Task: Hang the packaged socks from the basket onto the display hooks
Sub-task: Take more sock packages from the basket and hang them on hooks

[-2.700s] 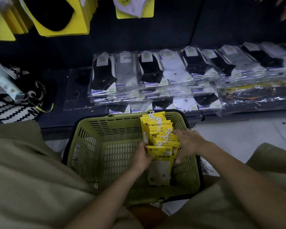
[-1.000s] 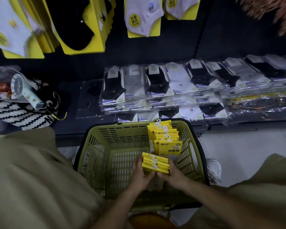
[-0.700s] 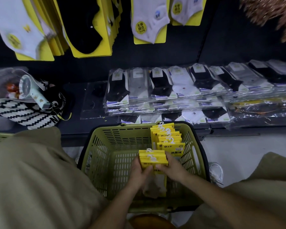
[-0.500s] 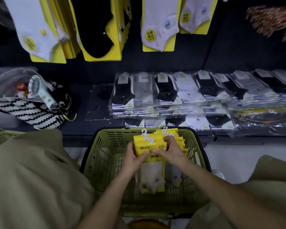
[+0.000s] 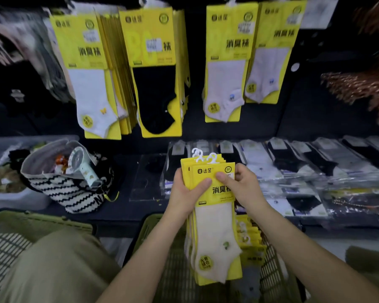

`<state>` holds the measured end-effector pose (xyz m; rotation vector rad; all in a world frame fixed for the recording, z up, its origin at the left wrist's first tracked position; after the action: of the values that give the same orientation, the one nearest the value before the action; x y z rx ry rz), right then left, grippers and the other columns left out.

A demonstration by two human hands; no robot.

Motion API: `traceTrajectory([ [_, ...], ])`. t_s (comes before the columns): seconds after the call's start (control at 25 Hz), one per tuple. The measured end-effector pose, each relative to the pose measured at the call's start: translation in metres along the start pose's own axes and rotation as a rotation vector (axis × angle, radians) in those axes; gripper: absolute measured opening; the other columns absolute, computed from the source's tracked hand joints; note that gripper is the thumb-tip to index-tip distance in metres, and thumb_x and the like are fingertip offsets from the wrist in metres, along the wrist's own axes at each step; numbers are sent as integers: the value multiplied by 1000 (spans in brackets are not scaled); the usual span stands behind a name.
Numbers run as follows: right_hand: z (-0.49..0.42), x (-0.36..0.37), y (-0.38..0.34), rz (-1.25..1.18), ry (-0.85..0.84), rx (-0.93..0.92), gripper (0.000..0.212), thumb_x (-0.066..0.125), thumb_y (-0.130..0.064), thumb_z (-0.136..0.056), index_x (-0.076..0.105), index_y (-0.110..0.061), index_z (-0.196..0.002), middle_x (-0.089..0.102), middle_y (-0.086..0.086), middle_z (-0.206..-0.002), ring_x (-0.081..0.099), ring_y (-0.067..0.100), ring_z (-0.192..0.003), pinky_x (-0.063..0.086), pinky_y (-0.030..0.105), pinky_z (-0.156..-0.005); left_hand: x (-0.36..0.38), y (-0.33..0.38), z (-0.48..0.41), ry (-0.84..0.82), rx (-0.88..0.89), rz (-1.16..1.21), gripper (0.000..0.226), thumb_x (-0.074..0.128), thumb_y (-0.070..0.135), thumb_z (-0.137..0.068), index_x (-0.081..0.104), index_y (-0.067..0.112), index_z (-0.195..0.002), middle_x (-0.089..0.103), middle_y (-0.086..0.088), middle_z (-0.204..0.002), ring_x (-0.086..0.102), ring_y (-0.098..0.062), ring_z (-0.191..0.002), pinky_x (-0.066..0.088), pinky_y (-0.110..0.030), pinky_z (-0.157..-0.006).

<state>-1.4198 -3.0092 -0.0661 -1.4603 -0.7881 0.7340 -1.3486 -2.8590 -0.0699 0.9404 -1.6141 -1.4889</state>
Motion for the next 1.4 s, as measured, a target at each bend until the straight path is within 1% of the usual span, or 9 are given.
traceTrajectory([
  [0.28, -29, -5, -125, 4, -39, -249, 19, 71, -33, -68, 68, -22, -83, 73, -4, -79, 69, 8, -73, 55, 21, -61, 5, 118, -40, -56, 206, 29, 51, 73, 42, -56, 51, 33, -102, 68, 14, -94, 68, 0, -84, 53, -17, -63],
  [0.4, -48, -9, -179, 40, -27, -340, 5, 69, -25, -79, 66, -25, -83, 71, -11, -77, 67, -1, -70, 51, 14, -58, 15, 172, -61, -68, 312, -1, 50, 67, 49, -57, 48, 35, -101, 64, 15, -98, 65, 7, -83, 52, -13, -64],
  [0.52, -68, -14, -218, 57, 24, -388, 10, 65, -24, -84, 66, -20, -93, 71, -7, -88, 67, 0, -77, 53, 15, -63, 27, 214, -83, -85, 401, -10, 49, 67, 50, -61, 48, 36, -104, 62, 18, -100, 63, 11, -84, 50, -9, -62],
  [0.64, -86, -30, -238, -25, 120, -321, 32, 69, -34, -80, 66, -10, -101, 71, 3, -94, 68, 15, -81, 56, 28, -63, 37, 243, -104, -75, 444, -12, 36, 67, 39, -77, 48, 33, -107, 62, 17, -102, 63, 9, -85, 51, -10, -63],
  [0.8, -97, -46, -253, -97, 269, -355, 28, 66, -32, -85, 61, -5, -78, 65, 8, -78, 63, 17, -71, 52, 32, -65, 32, 251, -119, 19, 441, 55, 23, 64, 36, -83, 52, 34, -103, 63, 15, -102, 64, 3, -88, 53, -15, -65],
  [0.96, -110, -46, -264, -53, 272, -357, 40, 56, -30, -92, 50, 9, -85, 52, 23, -80, 50, 35, -72, 47, 42, -70, 7, 278, -123, 172, 543, -53, 28, 64, 32, -85, 53, 22, -109, 62, 11, -102, 62, -8, -96, 52, -26, -76],
  [1.16, -118, -42, -277, -96, 273, -408, 28, 54, -22, -93, 43, -10, -71, 41, 9, -69, 41, 18, -62, 36, 25, -53, -28, 314, -122, 259, 632, -69, 24, 64, 37, -82, 54, 26, -101, 63, 14, -94, 62, 0, -86, 47, -17, -63],
  [1.28, -119, -42, -281, -69, 287, -471, 29, 54, -22, -93, 44, -1, -75, 40, 10, -70, 38, 20, -63, 33, 25, -52, -41, 319, -120, 275, 627, -29, 16, 63, 38, -82, 54, 31, -93, 65, 12, -94, 63, -1, -85, 48, -17, -62],
  [1.4, -124, -50, -285, -162, 255, -483, 34, 55, -20, -92, 47, 13, -86, 47, 13, -79, 44, 24, -72, 39, 37, -65, -40, 319, -119, 251, 642, -74, 23, 63, 36, -83, 56, 25, -102, 66, 6, -101, 64, -9, -91, 52, -28, -73],
])
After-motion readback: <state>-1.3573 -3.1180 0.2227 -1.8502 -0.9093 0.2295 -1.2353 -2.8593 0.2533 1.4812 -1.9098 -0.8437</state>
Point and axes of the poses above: each hand's wrist, its own z-axis away from the middle knuckle, its own x-axis out of the palm, y = z × x, the point moved 9 cm from there along -z, towards the middle knuckle
